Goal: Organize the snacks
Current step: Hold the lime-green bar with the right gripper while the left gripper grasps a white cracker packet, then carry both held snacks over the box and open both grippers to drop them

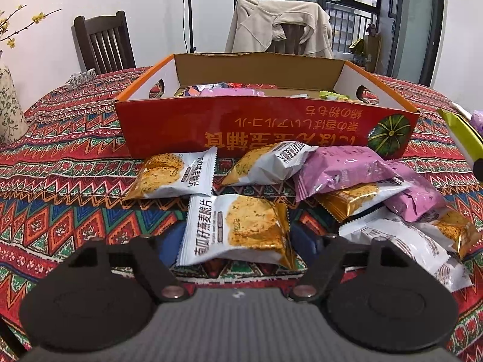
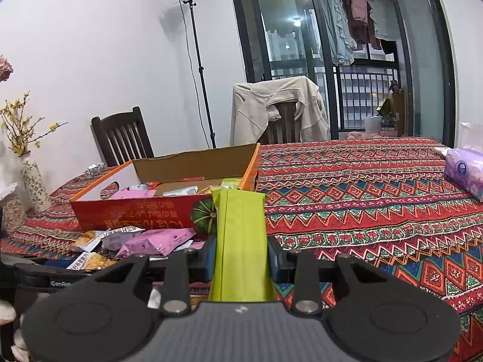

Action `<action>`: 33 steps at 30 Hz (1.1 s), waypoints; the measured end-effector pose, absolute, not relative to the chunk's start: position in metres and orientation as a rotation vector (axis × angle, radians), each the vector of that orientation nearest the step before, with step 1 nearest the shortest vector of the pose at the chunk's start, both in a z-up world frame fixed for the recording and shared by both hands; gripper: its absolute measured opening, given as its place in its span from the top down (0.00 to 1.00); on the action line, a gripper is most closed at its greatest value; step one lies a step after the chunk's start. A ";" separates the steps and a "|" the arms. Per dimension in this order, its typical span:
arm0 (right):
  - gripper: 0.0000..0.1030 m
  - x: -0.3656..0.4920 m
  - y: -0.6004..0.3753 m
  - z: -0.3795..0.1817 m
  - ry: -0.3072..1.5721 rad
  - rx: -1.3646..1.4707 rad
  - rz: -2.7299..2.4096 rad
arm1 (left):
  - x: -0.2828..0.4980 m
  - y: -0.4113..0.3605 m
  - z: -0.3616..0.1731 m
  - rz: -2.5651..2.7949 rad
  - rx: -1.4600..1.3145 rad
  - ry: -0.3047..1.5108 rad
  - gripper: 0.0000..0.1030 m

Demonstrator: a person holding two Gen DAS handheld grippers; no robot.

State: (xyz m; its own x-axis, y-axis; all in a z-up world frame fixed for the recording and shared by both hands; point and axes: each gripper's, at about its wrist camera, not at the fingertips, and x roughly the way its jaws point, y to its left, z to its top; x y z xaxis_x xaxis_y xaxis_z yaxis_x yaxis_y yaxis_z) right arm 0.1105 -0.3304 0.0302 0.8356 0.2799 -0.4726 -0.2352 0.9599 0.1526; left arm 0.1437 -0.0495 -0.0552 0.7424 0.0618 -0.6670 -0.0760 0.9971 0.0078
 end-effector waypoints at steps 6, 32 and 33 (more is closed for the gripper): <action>0.68 0.103 -0.325 0.032 0.512 0.086 0.282 | 0.136 -0.048 -0.054 0.071 -0.032 0.715 0.35; 0.68 0.086 -0.316 0.053 0.455 0.061 0.288 | 0.097 -0.041 -0.014 0.021 -0.052 0.539 0.36; 0.68 0.087 -0.316 0.054 0.452 0.060 0.289 | 0.097 -0.041 -0.012 0.020 -0.052 0.534 0.36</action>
